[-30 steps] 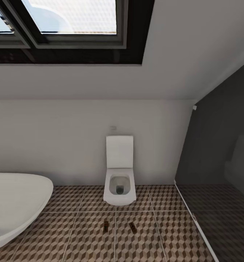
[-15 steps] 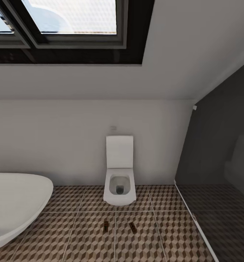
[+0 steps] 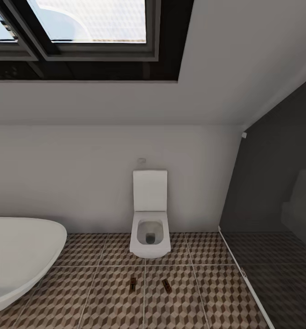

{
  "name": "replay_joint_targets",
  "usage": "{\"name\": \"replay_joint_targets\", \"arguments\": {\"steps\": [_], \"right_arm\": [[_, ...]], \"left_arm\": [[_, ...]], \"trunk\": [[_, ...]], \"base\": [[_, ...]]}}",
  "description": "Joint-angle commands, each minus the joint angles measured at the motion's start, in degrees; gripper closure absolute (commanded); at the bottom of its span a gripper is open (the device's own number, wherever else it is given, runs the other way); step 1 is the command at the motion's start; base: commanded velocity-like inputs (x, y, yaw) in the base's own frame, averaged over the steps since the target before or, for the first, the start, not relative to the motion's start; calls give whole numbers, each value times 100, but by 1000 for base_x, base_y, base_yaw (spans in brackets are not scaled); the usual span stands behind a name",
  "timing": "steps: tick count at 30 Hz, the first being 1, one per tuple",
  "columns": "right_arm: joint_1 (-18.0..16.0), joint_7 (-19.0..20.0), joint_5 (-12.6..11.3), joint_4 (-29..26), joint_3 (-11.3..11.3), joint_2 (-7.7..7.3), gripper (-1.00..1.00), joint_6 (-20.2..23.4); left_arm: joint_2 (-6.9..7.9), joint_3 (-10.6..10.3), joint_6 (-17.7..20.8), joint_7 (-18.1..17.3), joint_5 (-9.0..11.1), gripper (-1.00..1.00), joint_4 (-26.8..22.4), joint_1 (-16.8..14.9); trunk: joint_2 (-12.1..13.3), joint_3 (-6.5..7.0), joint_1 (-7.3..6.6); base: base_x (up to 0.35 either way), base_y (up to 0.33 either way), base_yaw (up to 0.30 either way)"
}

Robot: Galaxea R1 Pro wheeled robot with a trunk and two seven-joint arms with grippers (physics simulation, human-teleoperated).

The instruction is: Take the four mousetraps from the cabinet in the bathroom and place them on the bathroom floor. Make sure all four end up on the same floor surface, and ensure that at least two of them are either under or directly next to the same bathroom sink.

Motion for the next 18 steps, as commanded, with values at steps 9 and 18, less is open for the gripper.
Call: {"name": "replay_joint_targets", "arguments": {"steps": [9,18], "right_arm": [[-4,3,74,1,-55,10,-100,-26],[-4,3,82,-7,-52,7,-100,-30]], "left_arm": [[19,-41,-11,8,0,-100,10,-5],[33,-43,-12,6,-6,-100,10,-5]], "trunk": [[-10,-10,3],[-10,-10,3]], "base": [[0,0,0],[0,0,0]]}}
